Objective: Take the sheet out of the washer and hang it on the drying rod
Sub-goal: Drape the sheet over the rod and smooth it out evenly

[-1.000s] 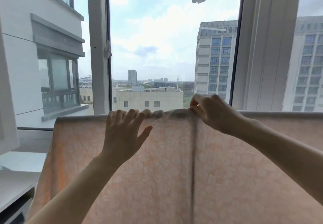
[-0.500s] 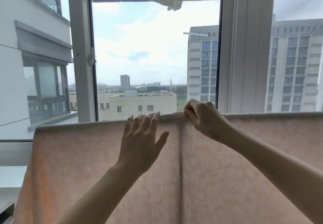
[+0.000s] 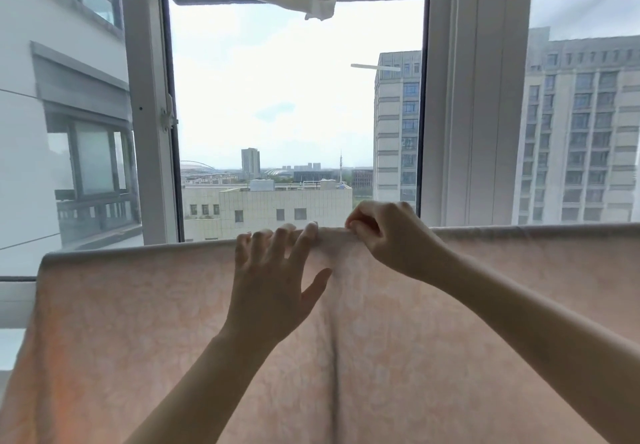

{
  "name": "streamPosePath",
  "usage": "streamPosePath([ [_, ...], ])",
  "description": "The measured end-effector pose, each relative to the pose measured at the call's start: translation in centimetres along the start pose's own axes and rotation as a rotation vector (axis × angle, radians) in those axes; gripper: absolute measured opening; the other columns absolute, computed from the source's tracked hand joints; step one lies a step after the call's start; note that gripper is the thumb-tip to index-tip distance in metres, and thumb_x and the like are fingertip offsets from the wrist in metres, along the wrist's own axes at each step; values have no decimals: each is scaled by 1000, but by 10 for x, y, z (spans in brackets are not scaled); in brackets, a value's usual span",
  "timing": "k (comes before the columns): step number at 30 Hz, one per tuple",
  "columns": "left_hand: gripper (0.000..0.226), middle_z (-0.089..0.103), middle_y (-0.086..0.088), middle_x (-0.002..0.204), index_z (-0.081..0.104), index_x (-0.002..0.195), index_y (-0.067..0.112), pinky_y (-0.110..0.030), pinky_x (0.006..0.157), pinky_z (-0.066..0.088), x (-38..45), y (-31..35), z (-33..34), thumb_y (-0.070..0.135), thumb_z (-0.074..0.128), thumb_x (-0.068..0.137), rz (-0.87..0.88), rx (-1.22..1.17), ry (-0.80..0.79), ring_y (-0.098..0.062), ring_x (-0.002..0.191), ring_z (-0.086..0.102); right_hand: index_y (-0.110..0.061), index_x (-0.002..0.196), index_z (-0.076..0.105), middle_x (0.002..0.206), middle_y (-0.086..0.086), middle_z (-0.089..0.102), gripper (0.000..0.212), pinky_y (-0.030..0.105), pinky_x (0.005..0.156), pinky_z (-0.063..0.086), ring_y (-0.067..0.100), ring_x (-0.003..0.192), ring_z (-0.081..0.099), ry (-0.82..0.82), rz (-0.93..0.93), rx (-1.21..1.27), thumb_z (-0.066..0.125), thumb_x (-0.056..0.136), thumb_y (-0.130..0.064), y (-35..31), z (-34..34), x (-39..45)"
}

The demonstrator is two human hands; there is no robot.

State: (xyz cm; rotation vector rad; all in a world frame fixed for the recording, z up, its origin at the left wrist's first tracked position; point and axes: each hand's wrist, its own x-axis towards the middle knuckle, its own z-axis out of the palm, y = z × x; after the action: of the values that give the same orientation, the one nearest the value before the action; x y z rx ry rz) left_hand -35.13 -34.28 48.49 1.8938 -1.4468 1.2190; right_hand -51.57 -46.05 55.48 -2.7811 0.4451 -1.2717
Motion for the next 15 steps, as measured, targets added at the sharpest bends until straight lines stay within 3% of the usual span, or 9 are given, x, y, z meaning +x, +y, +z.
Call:
streamPosePath([
  [3,65,57,-7,124,49,135,19,-55,95,40,-1,1,-3,64,42,89,-21,10,12,-31,106,54,-8,89,70,69,-10,63,11,8,50,42,-4,50,56,-119,58,14,60,93,-10,15,-24,4],
  [7,66,57,-6,122,50,134,19,-53,94,41,0,-1,-1,65,41,88,-34,27,28,-30,104,54,-11,91,72,79,-8,69,6,8,63,49,-9,67,63,-219,64,85,68,89,-15,36,-42,-2],
  [13,67,56,-8,123,47,139,27,-55,94,40,1,8,-1,69,37,87,-28,95,15,-32,104,54,-14,97,75,87,-10,73,11,15,79,54,-3,75,68,-65,36,113,71,86,-16,44,-43,-12],
  [15,66,56,-10,122,47,140,27,-54,92,40,1,9,-5,67,36,88,-21,114,21,-33,103,54,-15,98,76,86,-8,74,13,15,76,54,-1,72,66,63,-8,12,70,88,-18,42,-38,-17],
])
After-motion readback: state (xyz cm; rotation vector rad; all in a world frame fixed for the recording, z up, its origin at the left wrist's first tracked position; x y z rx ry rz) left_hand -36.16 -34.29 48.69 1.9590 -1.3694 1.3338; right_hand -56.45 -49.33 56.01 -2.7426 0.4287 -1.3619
